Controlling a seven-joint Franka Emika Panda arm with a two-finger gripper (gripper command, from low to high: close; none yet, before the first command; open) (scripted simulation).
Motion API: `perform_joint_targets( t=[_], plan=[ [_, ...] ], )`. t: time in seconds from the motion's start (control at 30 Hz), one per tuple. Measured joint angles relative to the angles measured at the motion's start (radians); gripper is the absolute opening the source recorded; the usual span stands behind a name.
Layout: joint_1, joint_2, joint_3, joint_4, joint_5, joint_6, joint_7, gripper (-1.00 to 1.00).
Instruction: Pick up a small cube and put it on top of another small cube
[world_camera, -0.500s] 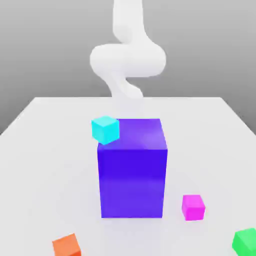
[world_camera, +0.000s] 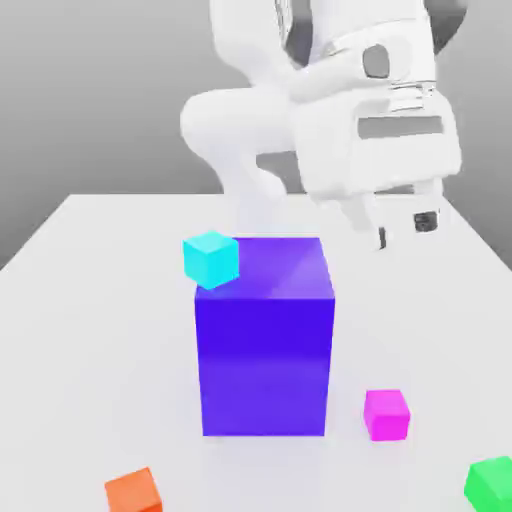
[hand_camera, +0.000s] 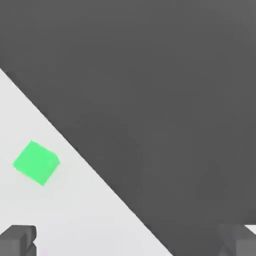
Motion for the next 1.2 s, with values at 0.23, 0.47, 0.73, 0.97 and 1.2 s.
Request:
perform_joint_targets(
  t=[0.23, 0.47, 0.73, 0.97, 1.2],
  plan=[
    [0.097, 0.217, 0.027, -0.098, -0.003, 0.125, -0.282, 0.0],
    [0.122, 0.441, 0.047, -0.145, -0.072, 0.282, -0.418, 0.0],
    [0.103, 0.568, 0.074, -0.121, -0.062, 0.36, -0.435, -1.0],
    [0.11, 0.45, 0.058, -0.145, -0.082, 0.287, -0.415, -1.0],
    [0.144, 0.413, 0.045, -0.009, -0.093, 0.113, -0.271, -1.0]
  ],
)
